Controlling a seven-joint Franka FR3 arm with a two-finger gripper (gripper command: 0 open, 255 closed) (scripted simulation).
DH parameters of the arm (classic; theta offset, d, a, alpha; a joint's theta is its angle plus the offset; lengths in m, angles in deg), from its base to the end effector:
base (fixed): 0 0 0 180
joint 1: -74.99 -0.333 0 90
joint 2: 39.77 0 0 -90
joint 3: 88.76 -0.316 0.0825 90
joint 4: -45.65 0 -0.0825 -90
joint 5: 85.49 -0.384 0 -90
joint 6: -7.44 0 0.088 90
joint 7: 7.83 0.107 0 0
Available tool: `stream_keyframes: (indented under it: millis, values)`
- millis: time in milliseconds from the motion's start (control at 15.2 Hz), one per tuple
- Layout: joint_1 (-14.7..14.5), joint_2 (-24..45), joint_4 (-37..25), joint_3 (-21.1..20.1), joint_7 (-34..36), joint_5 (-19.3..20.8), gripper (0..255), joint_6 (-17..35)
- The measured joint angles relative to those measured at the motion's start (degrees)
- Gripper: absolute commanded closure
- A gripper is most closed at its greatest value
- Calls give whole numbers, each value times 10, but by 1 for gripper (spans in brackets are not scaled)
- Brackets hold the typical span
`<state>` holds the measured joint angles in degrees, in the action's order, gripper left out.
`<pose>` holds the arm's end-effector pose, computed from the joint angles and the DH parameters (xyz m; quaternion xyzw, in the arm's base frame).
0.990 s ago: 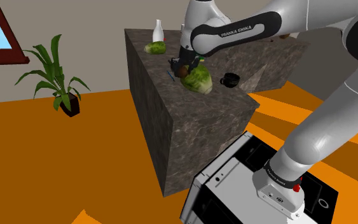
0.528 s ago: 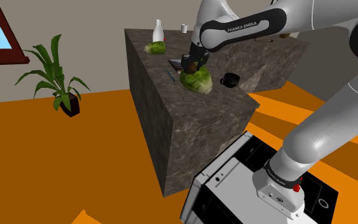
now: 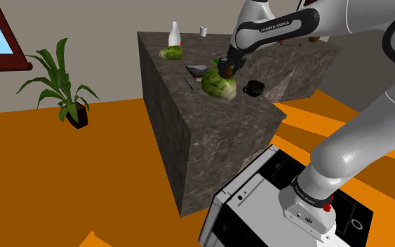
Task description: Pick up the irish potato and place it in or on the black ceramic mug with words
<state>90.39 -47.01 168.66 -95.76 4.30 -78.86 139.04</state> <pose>0.5319 -0.0792 0.4849 0.9785 -0.1440 0.1385 0.0513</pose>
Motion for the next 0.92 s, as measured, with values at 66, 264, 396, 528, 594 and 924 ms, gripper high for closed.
stream_keyframes:
  millis: [66,264,396,528,594,924]
  values:
    - [4,1,-4,6,-13,-3,255,-1]
    - [21,7,-9,31,-59,-13,255,3]
    - [32,18,-22,48,-92,-21,255,3]
    - [43,27,-31,63,-124,-30,255,5]
    - [49,34,-40,70,-139,-34,255,3]
    - [79,69,-84,105,-218,-59,255,-4]
